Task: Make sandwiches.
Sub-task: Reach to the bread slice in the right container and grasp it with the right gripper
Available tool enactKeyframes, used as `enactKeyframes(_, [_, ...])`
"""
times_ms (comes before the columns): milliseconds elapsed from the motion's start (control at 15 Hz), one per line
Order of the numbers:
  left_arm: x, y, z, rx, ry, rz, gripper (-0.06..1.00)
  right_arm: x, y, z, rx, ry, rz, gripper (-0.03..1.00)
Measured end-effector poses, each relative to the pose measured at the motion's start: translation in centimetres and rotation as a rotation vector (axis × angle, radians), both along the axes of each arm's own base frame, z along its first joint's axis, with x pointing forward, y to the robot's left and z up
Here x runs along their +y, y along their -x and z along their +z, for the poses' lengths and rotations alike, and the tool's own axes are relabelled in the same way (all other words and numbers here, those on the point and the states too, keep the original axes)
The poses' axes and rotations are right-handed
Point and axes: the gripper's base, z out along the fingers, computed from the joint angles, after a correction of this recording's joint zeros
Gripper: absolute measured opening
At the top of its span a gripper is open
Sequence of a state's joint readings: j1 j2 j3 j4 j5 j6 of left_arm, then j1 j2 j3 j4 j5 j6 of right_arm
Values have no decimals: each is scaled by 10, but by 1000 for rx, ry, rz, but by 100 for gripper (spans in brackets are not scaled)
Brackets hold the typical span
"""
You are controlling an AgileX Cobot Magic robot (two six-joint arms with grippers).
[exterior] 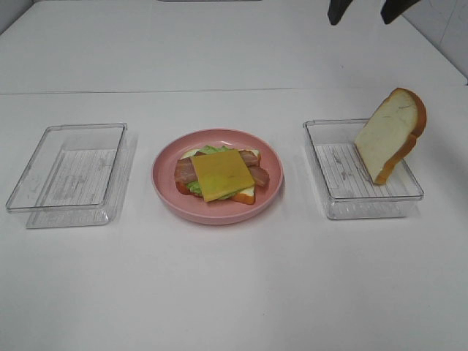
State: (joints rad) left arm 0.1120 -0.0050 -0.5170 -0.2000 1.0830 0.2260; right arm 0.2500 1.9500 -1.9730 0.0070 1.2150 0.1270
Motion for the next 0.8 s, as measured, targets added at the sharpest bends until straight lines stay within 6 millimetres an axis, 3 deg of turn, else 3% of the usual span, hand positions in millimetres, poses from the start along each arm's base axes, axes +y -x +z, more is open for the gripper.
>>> enactKeyframes(133, [0,0,0,0,0,0,99,-11,11,-10,58,33,-16,74])
enactKeyframes(267, [0,0,0,0,0,0,99,-27,10,-29,122,40,-39,74])
enactKeyframes(333, [0,0,0,0,0,0,99,-51,3,-45,169,43,-83,74])
enactKeyframes(533, [0,0,0,0,0,0,99,-80,-9,-70,229,34,-120,74])
enactKeyframes(667, [0,0,0,0,0,0,99,-95,-17,-91,282,17,-123,74])
enactKeyframes(800, [0,0,0,0,0,0,99,-98,-21,-107,318,12,-123,74])
